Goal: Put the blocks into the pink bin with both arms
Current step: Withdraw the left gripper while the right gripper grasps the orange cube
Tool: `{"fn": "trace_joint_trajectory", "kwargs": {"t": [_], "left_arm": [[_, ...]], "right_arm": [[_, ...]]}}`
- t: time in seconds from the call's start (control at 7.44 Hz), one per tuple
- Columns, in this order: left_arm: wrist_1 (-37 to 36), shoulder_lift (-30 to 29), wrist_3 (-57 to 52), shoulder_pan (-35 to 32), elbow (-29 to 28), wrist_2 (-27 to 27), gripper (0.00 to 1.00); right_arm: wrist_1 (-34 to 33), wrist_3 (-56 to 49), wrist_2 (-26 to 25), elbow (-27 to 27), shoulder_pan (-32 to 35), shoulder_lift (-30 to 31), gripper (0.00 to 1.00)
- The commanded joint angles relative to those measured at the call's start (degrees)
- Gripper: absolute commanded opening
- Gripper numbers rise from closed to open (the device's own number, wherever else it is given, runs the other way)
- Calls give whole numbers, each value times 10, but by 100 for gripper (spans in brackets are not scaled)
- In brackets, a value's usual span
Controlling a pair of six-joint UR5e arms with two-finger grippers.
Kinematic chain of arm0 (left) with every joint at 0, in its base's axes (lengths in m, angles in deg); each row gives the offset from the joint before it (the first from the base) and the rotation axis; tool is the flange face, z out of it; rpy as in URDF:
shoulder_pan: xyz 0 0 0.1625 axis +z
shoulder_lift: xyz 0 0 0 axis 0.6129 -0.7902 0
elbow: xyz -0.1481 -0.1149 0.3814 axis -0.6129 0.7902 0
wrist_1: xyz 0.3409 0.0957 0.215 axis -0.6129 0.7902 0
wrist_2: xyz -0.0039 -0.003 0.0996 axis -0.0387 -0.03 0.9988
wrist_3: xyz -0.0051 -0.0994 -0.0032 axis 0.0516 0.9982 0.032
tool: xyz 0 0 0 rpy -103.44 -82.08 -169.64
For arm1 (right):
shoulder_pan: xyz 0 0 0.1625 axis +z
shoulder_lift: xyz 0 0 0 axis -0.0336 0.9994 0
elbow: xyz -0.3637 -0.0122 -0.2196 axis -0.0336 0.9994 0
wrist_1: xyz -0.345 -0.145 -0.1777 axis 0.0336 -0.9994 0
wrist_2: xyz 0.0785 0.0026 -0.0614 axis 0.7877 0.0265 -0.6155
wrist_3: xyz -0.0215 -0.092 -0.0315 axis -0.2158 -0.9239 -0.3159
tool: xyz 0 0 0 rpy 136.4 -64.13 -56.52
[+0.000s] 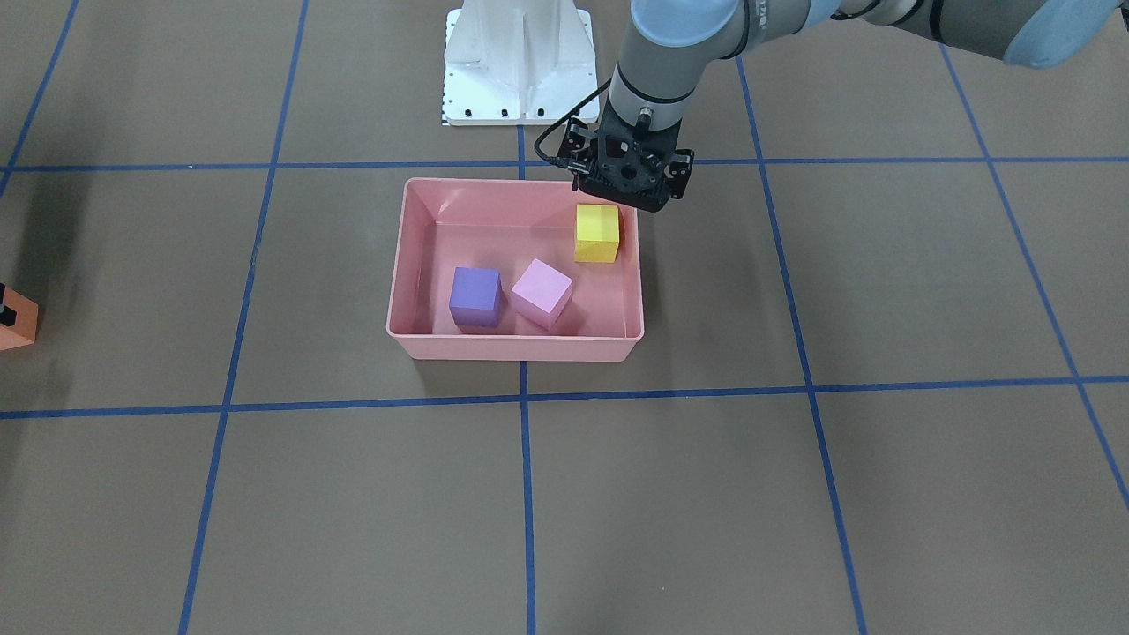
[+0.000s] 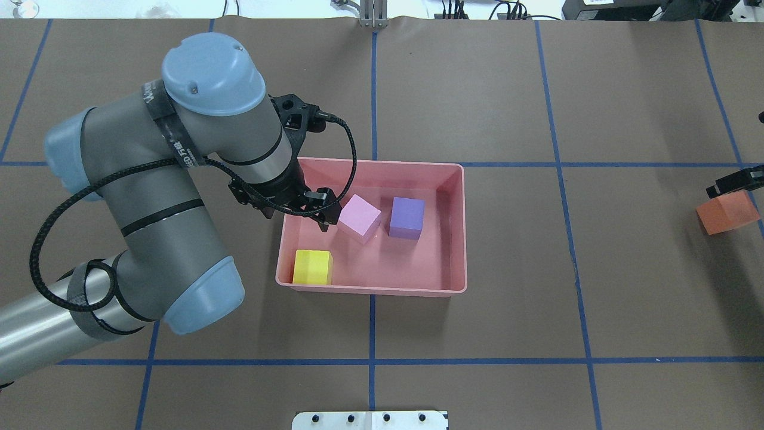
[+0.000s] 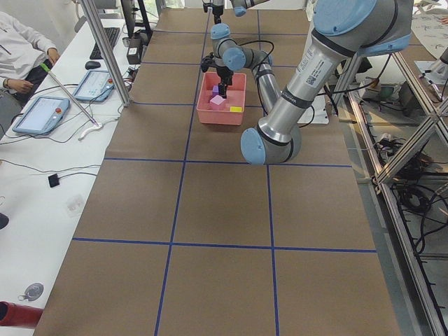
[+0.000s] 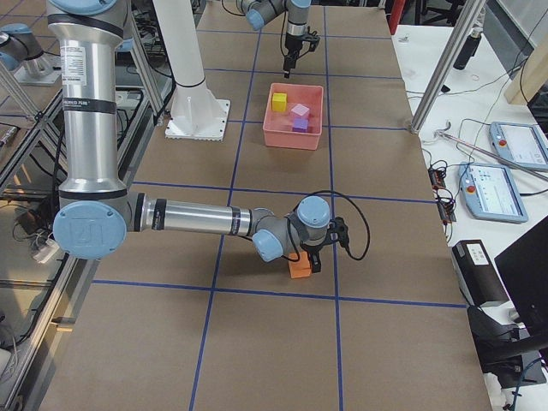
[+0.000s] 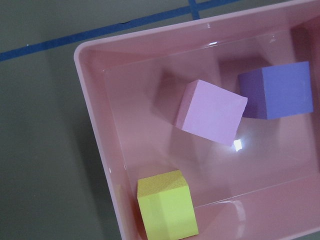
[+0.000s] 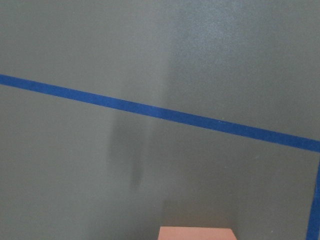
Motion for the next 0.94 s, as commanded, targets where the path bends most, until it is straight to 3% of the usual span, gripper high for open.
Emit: {"fn": "trace_joint_trajectory", "kwargs": {"t": [0.0, 0.81], "left_arm": [[15, 0, 0, 1, -11, 2, 100], [20, 1, 0, 1, -18, 2, 100]], "right_arm": [[0, -8, -31, -1, -1, 15, 100], [0, -2, -60, 0, -37, 17, 100]]}}
